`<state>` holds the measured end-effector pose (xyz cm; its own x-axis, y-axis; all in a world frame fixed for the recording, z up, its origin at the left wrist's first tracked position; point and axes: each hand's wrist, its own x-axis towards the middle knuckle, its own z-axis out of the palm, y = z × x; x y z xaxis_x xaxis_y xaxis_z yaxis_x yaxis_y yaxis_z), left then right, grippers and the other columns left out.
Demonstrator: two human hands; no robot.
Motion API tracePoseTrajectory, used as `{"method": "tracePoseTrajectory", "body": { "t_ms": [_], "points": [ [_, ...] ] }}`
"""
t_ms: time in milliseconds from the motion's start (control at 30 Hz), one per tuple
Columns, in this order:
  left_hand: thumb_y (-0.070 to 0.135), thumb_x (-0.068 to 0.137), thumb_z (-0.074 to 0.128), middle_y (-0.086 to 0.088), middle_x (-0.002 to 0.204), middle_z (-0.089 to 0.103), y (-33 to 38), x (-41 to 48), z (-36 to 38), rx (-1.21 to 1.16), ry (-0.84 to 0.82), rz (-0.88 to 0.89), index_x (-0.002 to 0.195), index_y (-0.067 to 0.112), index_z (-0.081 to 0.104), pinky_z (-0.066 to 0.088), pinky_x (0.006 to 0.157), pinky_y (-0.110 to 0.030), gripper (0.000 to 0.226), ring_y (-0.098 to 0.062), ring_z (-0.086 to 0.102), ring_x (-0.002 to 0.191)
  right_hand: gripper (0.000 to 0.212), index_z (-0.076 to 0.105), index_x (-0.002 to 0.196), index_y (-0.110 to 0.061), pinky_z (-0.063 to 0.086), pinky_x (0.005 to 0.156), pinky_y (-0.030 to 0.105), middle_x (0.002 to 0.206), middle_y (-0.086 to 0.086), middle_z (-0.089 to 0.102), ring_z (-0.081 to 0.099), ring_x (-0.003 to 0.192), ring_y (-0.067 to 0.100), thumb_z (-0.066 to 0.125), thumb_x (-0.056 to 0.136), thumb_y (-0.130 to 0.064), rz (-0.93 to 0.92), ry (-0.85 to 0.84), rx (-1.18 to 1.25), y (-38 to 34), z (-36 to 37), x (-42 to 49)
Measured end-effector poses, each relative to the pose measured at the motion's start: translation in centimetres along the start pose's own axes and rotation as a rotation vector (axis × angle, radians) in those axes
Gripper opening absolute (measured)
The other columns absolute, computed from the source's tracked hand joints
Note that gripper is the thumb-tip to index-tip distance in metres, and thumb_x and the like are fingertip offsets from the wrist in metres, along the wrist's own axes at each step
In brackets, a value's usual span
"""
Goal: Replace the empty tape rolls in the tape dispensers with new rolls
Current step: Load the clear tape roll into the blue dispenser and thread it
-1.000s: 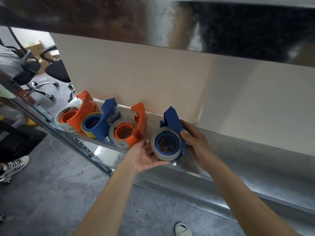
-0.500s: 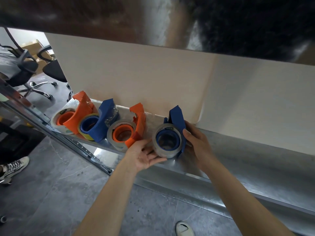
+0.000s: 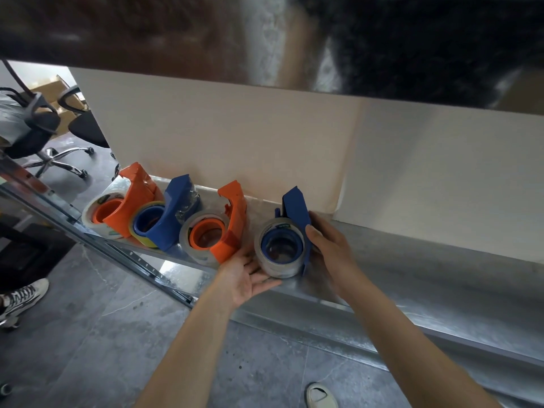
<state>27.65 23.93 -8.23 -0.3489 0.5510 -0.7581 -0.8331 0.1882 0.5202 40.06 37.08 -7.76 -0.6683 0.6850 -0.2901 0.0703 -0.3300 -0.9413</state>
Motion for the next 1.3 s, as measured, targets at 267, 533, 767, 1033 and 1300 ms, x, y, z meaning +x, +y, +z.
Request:
{"method": "tracePoseTrajectory", "body": {
  "t_ms": [267,533,767,1033,1300],
  "points": [
    [0.025,0.099,0.042,-0.015,0.107,0.069,-0.1,-0.6,0.0,0.049,-0.004,0.072,0.123,0.021,0.055,0.059,0.067,-0.049,0.028,-0.036,0.07,0.09,0.039,0.055,0.134,-0.025,0.046,0.104,0.047,0.124,-0.005,0.066,0.062,0.114,0.017,0.057,0.096,-0.024,0.002,0.045,-0.012,-0.1,0.5,0.2],
    [0.025,0.097,0.044,-0.026,0.101,0.069,1.2,-1.6,-0.2,0.347,0.052,0.12,0.125,0.006,0.052,0.06,0.07,-0.045,0.035,-0.037,0.071,0.082,0.039,0.052,0.137,-0.022,0.049,0.099,0.032,0.118,-0.011,0.065,0.063,0.109,0.007,0.053,0.098,-0.026,0.003,0.07,-0.011,-0.1,1.2,-0.5],
    [0.027,0.097,0.046,-0.027,0.109,0.066,1.5,-0.8,0.0,0.477,0.162,0.163,0.132,0.015,0.051,0.059,0.073,-0.043,0.038,-0.033,0.072,0.069,0.03,0.055,0.128,-0.03,0.048,0.07,0.006,0.101,-0.023,0.064,0.062,0.083,-0.016,0.051,0.099,-0.025,-0.018,0.093,-0.104,0.5,1.4,-0.8],
    [0.044,0.093,0.049,-0.023,0.128,0.056,1.0,-1.4,0.0,0.396,0.134,0.15,0.134,0.016,0.045,0.06,0.072,-0.041,0.049,-0.032,0.072,0.075,0.031,0.052,0.131,-0.032,0.045,0.069,0.007,0.098,-0.023,0.064,0.059,0.08,-0.014,0.048,0.1,-0.029,-0.01,0.141,-0.186,0.5,1.5,-1.3],
    [0.042,0.095,0.045,-0.025,0.113,0.063,0.9,-2.1,-0.4,0.502,0.17,0.202,0.13,0.011,0.048,0.06,0.063,-0.036,0.046,-0.031,0.07,0.076,0.033,0.053,0.133,-0.033,0.043,0.082,0.019,0.094,-0.026,0.061,0.058,0.09,-0.004,0.045,0.101,-0.033,-0.008,0.156,-0.301,0.3,1.9,-1.6]
  ]
}}
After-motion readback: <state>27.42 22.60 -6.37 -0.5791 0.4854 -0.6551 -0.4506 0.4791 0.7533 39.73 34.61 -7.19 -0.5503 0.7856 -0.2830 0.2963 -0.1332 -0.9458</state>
